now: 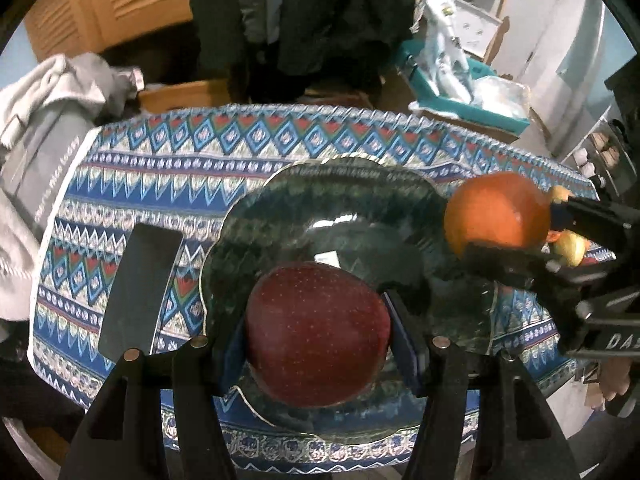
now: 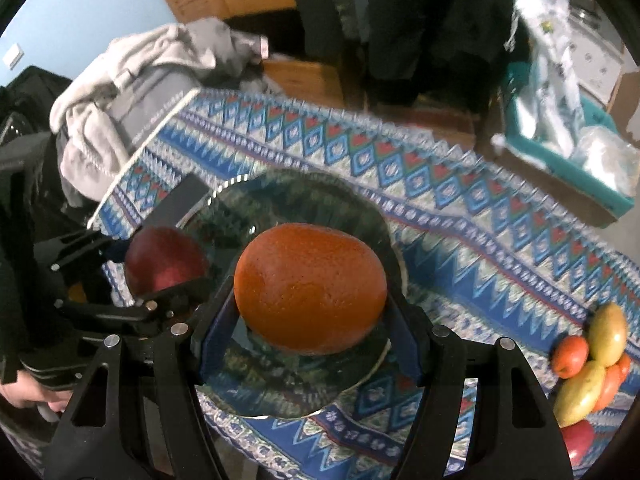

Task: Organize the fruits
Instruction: 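Carry the orange with the right tool while the left tool carries the apple over the glass bowl, then lower and open the right tool in the bowl while the left tool releases the apple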

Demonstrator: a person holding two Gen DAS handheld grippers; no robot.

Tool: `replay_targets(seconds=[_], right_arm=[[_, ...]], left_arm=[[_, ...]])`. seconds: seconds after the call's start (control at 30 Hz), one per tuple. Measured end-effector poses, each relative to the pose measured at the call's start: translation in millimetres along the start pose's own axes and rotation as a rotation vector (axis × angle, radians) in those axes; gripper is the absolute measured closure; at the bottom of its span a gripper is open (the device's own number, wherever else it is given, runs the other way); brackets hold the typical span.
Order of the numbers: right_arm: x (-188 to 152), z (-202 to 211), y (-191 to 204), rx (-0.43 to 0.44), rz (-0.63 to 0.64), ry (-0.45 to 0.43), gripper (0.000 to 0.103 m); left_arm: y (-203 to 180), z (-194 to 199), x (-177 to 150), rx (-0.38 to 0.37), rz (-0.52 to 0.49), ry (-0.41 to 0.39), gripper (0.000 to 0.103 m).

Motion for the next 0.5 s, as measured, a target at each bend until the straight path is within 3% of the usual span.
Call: replay_targets(seconds=[0.5], right_arm=[[-38, -45, -2, -0.015, -0.003, 0.143, 0.033]], left_arm=[[-1, -30, -25, 0.022, -0.026, 0.108, 0.040]])
Point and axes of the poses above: each gripper's, at about its wrist camera, not at the fingertips, and z roughly against the way its jaws point, y to its left, x to its top, the point moved 4 cm from there along -z, roughly the way its jaws point, and after that the axes turned 11 degrees about -y, right-handed, at the moved point
